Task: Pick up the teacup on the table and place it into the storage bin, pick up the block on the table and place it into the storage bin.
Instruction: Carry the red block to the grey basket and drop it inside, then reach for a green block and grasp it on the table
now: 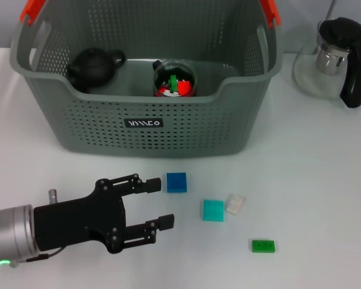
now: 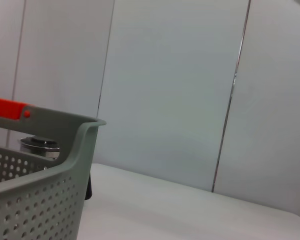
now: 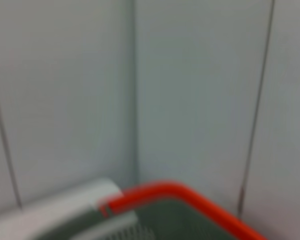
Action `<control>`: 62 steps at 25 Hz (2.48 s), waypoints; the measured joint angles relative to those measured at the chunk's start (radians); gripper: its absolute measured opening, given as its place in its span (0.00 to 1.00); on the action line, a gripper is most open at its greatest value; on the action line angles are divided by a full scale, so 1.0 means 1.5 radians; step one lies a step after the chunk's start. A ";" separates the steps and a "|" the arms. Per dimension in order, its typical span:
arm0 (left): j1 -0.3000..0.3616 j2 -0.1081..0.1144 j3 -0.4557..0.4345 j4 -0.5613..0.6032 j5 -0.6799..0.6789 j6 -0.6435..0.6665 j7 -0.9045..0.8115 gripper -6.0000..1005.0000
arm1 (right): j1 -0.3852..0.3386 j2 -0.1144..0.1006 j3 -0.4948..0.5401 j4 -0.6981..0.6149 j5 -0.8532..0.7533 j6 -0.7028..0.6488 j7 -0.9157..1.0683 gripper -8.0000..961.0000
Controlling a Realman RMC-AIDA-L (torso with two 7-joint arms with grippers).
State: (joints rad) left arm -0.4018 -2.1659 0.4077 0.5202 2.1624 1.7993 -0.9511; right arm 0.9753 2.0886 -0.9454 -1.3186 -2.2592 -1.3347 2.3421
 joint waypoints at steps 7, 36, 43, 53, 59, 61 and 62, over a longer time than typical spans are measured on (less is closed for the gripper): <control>-0.001 0.000 -0.001 -0.002 -0.001 -0.002 0.000 0.69 | 0.115 0.007 -0.110 0.130 -0.200 0.046 0.085 0.18; 0.002 -0.002 -0.001 -0.005 -0.001 -0.009 0.000 0.69 | 0.173 0.006 -0.229 0.339 -0.199 0.189 0.094 0.29; 0.001 -0.001 -0.005 -0.005 -0.001 -0.010 0.000 0.69 | -0.071 0.005 -0.165 0.059 0.123 0.160 -0.063 0.55; -0.002 0.001 -0.005 -0.001 0.004 -0.025 0.000 0.69 | -0.348 -0.009 -0.009 0.205 0.642 -0.209 -0.543 0.79; 0.019 0.014 -0.007 0.057 0.044 0.036 -0.025 0.69 | -0.406 -0.012 0.051 0.174 0.461 -0.330 -0.555 0.79; 0.029 0.019 -0.018 0.080 0.054 0.065 -0.026 0.69 | -0.415 -0.008 0.056 0.144 0.405 -0.342 -0.542 0.79; 0.034 0.021 -0.025 0.090 0.058 0.079 -0.026 0.69 | -0.417 -0.005 0.058 0.129 0.380 -0.345 -0.534 0.79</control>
State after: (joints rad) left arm -0.3508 -2.1342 0.3700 0.6546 2.2498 1.9179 -0.9905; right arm 0.3503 2.0810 -0.8585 -1.1250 -1.6898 -1.8517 1.5413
